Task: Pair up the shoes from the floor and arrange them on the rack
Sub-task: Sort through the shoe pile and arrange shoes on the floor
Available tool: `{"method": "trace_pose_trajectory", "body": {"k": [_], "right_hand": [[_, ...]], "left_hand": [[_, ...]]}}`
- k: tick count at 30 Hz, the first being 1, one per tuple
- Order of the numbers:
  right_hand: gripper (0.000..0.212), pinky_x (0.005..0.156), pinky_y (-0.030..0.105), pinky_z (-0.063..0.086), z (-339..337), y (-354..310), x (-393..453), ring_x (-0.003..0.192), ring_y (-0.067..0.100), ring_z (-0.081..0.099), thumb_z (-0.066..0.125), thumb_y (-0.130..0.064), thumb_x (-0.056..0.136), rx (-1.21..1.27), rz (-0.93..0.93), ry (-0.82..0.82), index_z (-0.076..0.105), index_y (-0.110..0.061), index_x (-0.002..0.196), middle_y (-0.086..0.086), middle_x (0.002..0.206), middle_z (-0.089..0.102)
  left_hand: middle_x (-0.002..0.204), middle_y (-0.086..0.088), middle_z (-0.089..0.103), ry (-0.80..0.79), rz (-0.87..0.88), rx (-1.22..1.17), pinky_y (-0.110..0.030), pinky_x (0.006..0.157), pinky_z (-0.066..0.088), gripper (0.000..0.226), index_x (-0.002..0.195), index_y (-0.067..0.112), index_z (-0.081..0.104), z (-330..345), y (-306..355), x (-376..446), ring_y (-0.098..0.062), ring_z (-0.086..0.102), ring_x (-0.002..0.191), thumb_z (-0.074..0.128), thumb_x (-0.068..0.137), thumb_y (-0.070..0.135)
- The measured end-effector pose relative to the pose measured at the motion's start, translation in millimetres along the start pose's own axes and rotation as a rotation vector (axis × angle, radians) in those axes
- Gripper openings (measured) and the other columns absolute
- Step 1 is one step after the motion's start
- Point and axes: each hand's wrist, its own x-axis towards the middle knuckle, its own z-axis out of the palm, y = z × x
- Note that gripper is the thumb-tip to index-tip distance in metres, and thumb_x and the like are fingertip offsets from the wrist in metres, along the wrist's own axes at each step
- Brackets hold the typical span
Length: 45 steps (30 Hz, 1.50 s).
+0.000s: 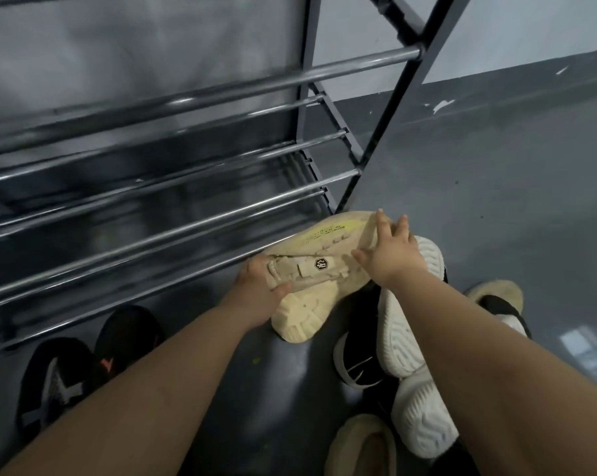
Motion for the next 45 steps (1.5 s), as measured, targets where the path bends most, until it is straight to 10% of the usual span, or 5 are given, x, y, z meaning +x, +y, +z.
{"method": "trace_pose_trajectory", "body": {"k": [11, 17, 29, 36, 45], "right_hand": [[0.077, 0.098, 0.039, 0.042, -9.1, 8.1, 5.8, 0.122, 0.038, 0.049, 0.054, -0.042, 0.092, 0.353, 0.053, 0.019, 0.01, -0.022, 0.152, 0.015, 0.149, 0.017], [0.047, 0.085, 0.034, 0.04, -19.6, -4.6, -12.0, 0.106, 0.036, 0.057, 0.039, -0.037, 0.099, 0.42, 0.009, 0.155, 0.03, -0.018, 0.141, 0.015, 0.144, 0.027], [0.042, 0.093, 0.034, 0.038, -15.9, -41.0, -93.7, 0.116, 0.038, 0.051, 0.038, -0.032, 0.1, 0.225, -0.217, 0.033, 0.035, -0.018, 0.139, 0.016, 0.141, 0.036], [0.045, 0.101, 0.037, 0.042, 40.4, -48.6, -153.4, 0.12, 0.035, 0.05, 0.047, -0.026, 0.097, 0.332, -0.284, -0.134, 0.037, -0.014, 0.139, 0.02, 0.137, 0.041], [0.052, 0.091, 0.025, 0.039, 58.2, -64.1, -169.9, 0.127, 0.027, 0.046, 0.051, -0.028, 0.096, 0.435, -0.283, -0.172, 0.033, -0.016, 0.143, 0.011, 0.144, 0.043]], "left_hand": [[0.141, -0.003, 0.04, 0.121, -0.149, -0.561, -0.037, 0.089, 0.052, 0.08, 0.141, 0.022, 0.03, 6.7, 3.0, 16.7, -0.023, 0.052, 0.118, 0.074, 0.076, 0.035], [0.147, -0.001, 0.036, 0.063, -0.24, -0.584, -0.047, 0.105, 0.042, 0.122, 0.144, 0.034, 0.029, -2.0, -7.6, 0.9, -0.024, 0.048, 0.126, 0.067, 0.033, 0.07], [0.104, -0.006, 0.059, -0.129, -0.264, -0.262, -0.034, 0.074, 0.051, 0.059, 0.135, 0.022, 0.037, -42.8, -62.8, -117.5, -0.019, 0.06, 0.071, 0.054, 0.087, 0.052], [0.117, 0.001, 0.059, -0.3, -0.265, -0.269, -0.042, 0.096, 0.05, 0.042, 0.116, 0.026, 0.054, -43.1, -125.3, -190.7, -0.017, 0.057, 0.108, 0.057, 0.084, 0.053], [0.106, 0.002, 0.061, -0.355, -0.253, -0.359, -0.027, 0.066, 0.058, 0.038, 0.118, 0.026, 0.047, -40.1, -142.8, -208.3, -0.013, 0.062, 0.093, 0.064, 0.086, 0.036]]}}
